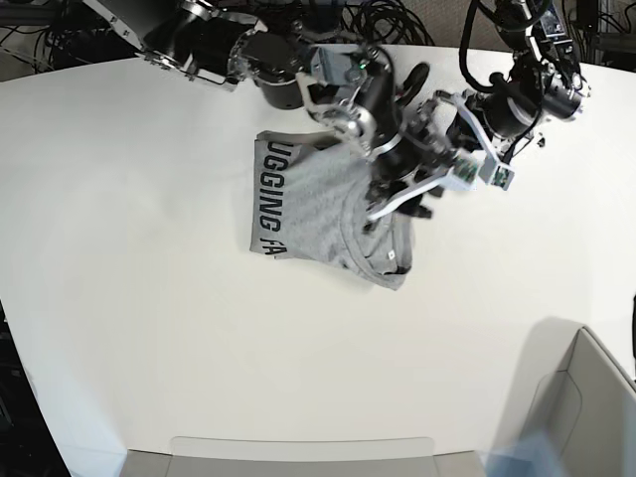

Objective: Fold the T-shirt properly
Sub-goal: 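Grasp the folded shirt with the left gripper and slide it aside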

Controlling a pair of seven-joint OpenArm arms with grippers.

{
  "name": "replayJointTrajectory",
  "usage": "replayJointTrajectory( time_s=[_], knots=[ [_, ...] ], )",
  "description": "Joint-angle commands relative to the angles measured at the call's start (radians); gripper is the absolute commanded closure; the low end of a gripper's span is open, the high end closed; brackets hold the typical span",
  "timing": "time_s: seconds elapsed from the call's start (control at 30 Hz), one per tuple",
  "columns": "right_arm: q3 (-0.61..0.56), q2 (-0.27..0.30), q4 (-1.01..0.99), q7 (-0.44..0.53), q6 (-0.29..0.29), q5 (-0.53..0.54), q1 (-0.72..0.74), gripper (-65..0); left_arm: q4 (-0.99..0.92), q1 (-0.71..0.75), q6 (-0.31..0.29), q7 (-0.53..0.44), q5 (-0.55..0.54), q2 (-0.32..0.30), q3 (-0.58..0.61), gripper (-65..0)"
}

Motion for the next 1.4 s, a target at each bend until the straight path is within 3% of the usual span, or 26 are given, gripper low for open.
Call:
replayJointTrajectory(
  time_s=[0.0,0.1,0.2,0.37,0.43,0.57,0.63,0.7,0.87,0.97,1.1,1.23,1.37],
  knots=[
    [0.038,-0.012,0.021,0.021,-0.008,-0.009,0.019,-15.9,0.014,-0.049,0.038,-0.009,-0.016,0.018,0.072,-4.8],
    [0.136,0.016,0.015,0.021,-0.008,-0.009,0.019,-9.0,0.013,-0.103,0.133,-0.009,-0.012,0.024,0.178,0.0],
    [0.197,0.048,0.007,0.024,-0.005,-0.009,0.019,-4.4,0.013,-0.138,0.236,-0.009,-0.013,0.044,0.221,0.0],
    [0.312,0.100,-0.073,0.027,0.003,-0.009,0.022,-0.9,0.013,-0.173,0.322,-0.009,-0.015,0.058,0.370,0.0],
    [0.390,0.100,-0.108,0.029,0.055,-0.009,0.024,-0.8,0.013,-0.175,0.354,-0.009,-0.012,0.061,0.422,0.0],
    [0.591,0.090,-0.177,0.032,0.256,-0.009,0.032,-0.8,0.008,-0.166,0.456,-0.057,-0.012,0.056,0.502,0.0],
    [0.651,0.090,-0.229,0.072,0.336,-0.009,0.042,-0.8,-0.004,-0.144,0.469,-0.068,-0.012,0.053,0.534,0.0],
    [0.680,0.090,-0.304,0.122,0.380,-0.009,0.045,-0.8,-0.018,-0.129,0.468,-0.069,-0.012,0.053,0.571,0.0],
    [0.673,0.077,-0.469,0.227,0.384,-0.011,0.047,-0.8,-0.058,-0.104,0.471,-0.078,-0.012,0.020,0.670,0.0],
    [0.668,0.068,-0.495,0.237,0.388,-0.011,0.038,-0.8,-0.116,-0.107,0.472,-0.081,-0.008,0.012,0.684,0.0],
    [0.665,0.068,-0.470,0.240,0.417,-0.011,-0.021,-0.8,-0.237,-0.143,0.472,-0.155,-0.008,0.012,0.635,0.0],
    [0.665,0.068,-0.393,0.236,0.575,-0.015,-0.105,-0.8,-0.381,-0.219,0.472,-0.196,-0.008,-0.005,0.558,0.0],
    [0.665,0.051,-0.269,0.202,0.638,-0.015,-0.214,-0.8,-0.441,-0.304,0.472,-0.200,-0.008,-0.007,0.405,0.0]
  ],
)
